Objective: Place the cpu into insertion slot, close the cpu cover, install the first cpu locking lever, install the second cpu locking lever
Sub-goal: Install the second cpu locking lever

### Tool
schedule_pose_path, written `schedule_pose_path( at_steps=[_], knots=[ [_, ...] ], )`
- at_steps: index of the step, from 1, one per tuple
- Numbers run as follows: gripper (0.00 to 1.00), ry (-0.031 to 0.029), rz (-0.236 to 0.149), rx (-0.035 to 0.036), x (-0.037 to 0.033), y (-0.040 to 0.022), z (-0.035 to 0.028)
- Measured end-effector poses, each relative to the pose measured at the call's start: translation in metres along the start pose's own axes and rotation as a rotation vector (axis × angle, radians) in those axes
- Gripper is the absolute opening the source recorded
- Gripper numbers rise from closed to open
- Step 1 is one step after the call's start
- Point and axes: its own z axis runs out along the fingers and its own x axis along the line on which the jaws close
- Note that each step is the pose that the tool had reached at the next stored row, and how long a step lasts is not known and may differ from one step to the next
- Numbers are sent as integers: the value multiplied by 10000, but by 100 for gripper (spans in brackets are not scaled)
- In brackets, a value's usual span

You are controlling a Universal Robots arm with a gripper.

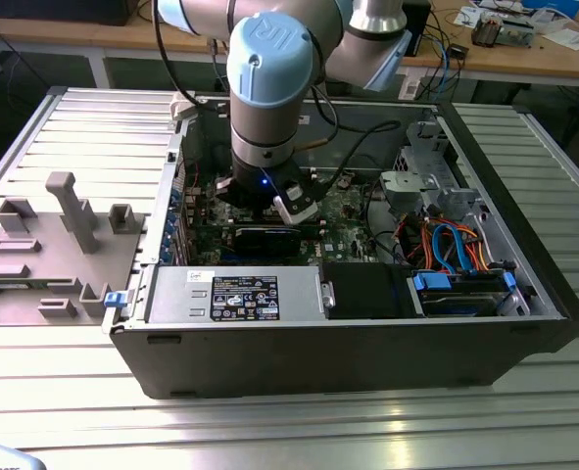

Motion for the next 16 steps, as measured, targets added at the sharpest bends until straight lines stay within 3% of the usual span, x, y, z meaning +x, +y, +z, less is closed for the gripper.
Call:
schedule_pose_path(
  at_steps=[7,10,13,15,16],
  knots=[
    [11,181,52,-17,-215,20,-6],
    [11,225,65,12,-273,69,8],
    [11,259,77,175,-306,119,24],
    [11,286,87,425,-321,159,35],
    [11,296,90,515,-324,177,40]
  ],
)
